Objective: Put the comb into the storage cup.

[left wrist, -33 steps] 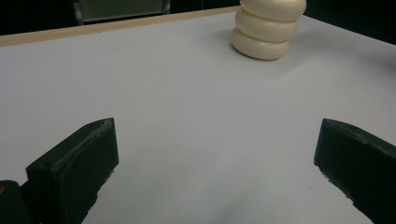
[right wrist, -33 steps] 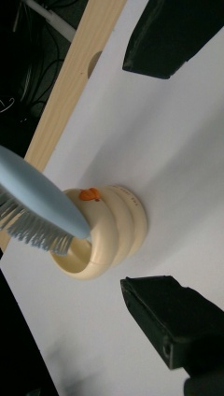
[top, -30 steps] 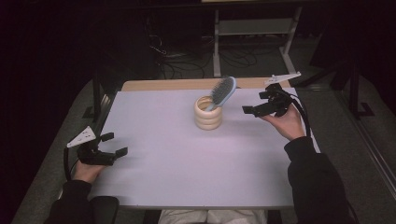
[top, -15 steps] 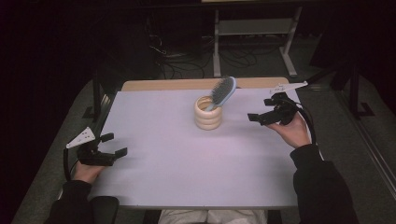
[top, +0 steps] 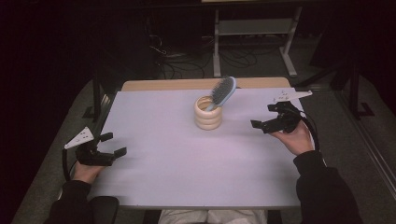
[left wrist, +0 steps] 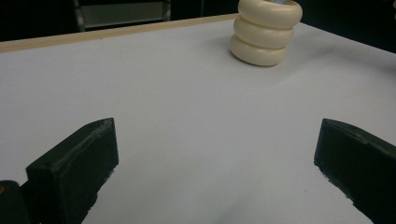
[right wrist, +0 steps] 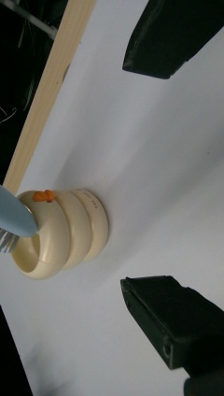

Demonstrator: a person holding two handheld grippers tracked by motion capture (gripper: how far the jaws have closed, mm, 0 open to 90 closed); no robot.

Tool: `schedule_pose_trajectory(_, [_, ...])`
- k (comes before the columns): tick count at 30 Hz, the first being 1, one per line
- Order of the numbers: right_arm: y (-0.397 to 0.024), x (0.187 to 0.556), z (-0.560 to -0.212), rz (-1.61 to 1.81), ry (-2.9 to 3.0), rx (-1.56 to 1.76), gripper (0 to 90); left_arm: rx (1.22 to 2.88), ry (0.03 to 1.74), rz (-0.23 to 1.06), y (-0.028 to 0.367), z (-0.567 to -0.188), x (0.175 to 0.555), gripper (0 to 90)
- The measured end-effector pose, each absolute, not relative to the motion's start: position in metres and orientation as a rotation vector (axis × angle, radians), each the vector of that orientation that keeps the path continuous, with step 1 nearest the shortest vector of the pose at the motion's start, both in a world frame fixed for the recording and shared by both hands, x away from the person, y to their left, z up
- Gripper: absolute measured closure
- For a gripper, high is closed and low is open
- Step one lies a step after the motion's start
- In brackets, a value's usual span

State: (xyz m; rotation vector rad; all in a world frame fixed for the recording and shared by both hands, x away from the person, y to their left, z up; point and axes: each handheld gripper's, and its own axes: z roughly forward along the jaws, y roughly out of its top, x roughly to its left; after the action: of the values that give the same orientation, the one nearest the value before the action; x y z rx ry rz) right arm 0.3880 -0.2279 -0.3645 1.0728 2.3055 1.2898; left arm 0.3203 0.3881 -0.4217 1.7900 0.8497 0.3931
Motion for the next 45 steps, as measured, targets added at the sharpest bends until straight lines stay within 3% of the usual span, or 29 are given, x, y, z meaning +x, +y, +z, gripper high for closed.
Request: schedule_pose_trajectory(45, [-0.275, 0.311, -0.412, 1.247, 2.245, 1.061, 0.0, 1.772, 0.844, 0.411, 0.388, -0.42, 0.318, 0.0])
